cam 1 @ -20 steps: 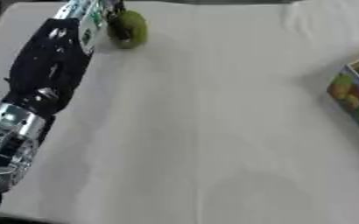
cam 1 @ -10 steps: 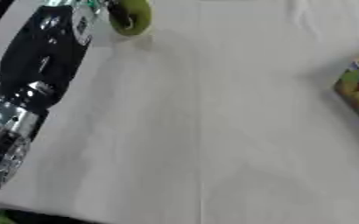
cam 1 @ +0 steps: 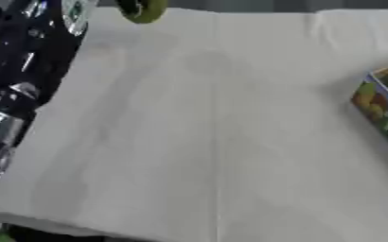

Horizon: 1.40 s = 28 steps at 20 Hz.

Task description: Pick up the objects with one hand, pass them to the other hand, and then place them into the box on the other side of the table.

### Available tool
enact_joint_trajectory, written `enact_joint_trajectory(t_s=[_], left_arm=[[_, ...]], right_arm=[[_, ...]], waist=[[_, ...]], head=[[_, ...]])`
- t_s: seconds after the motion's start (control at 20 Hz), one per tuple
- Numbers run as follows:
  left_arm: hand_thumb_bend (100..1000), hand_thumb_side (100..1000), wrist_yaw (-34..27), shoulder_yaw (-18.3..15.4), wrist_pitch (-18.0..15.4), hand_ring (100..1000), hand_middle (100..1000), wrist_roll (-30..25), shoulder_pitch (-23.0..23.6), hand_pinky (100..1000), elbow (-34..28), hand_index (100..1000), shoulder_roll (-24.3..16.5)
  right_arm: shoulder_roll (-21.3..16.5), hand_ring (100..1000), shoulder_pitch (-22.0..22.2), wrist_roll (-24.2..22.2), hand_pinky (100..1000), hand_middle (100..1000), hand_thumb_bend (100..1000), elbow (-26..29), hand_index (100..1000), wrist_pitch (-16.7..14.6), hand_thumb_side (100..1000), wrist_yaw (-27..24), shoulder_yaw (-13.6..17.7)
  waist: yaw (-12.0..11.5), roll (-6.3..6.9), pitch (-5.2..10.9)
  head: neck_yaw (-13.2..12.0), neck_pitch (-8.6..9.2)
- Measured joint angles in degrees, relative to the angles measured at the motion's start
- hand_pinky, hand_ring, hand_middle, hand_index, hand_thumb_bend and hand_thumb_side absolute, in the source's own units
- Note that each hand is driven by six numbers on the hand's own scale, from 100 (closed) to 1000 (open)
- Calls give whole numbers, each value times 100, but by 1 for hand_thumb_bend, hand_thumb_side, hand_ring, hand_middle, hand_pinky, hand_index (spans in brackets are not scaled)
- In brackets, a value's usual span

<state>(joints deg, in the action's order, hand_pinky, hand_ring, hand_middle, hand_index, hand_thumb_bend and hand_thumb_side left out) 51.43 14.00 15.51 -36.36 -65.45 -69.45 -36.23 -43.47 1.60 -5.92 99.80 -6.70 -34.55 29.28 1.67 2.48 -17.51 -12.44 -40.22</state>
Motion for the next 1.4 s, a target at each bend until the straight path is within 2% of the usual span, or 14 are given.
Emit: enact_joint_trajectory(t_s=[0.15, 0.35, 0.7, 0.95, 1.25, 1.4], left_arm=[[100, 100, -441, 102, 22, 598, 523, 58, 177, 633, -671, 390, -210], [100, 100, -1125, 118, 219, 563, 488, 388, 490, 586, -1584, 377, -437], [100, 158, -2571, -11, 956, 527, 461, 1874, 1387, 530, -2987, 373, -629], [100, 176, -3163, -16, 1273, 522, 457, 2580, 1816, 523, -3543, 372, -633], [100, 196, -3451, -1, 1476, 517, 453, 2878, 2131, 514, -3949, 370, -642], [100, 207, -3541, 2, 1557, 514, 450, 2958, 2321, 510, -4099, 369, -642]], right_arm=[[-69, 591, 9, -3, 797, 726, 100, -23, 756, 3, 611, -11, -32], [-199, 593, 22, -5, 798, 728, 100, -26, 758, 5, 597, -55, -85], [-363, 595, -4, 15, 799, 729, 100, -68, 758, -7, 587, -107, -152], [-416, 595, 27, 25, 798, 729, 100, -90, 758, -15, 583, -112, -177], [-424, 595, 69, 48, 798, 729, 100, -90, 758, -38, 581, -112, -178], [-424, 594, 96, 67, 797, 728, 100, -89, 757, -55, 584, -112, -177]], waist=[[-44, -4, 169], [-95, -19, 262], [-189, -45, 439], [-242, -58, 516], [-244, -119, 520], [-244, -123, 520]], head=[[32, -32], [66, -100], [157, -238], [167, -311], [178, -347], [202, -292]])
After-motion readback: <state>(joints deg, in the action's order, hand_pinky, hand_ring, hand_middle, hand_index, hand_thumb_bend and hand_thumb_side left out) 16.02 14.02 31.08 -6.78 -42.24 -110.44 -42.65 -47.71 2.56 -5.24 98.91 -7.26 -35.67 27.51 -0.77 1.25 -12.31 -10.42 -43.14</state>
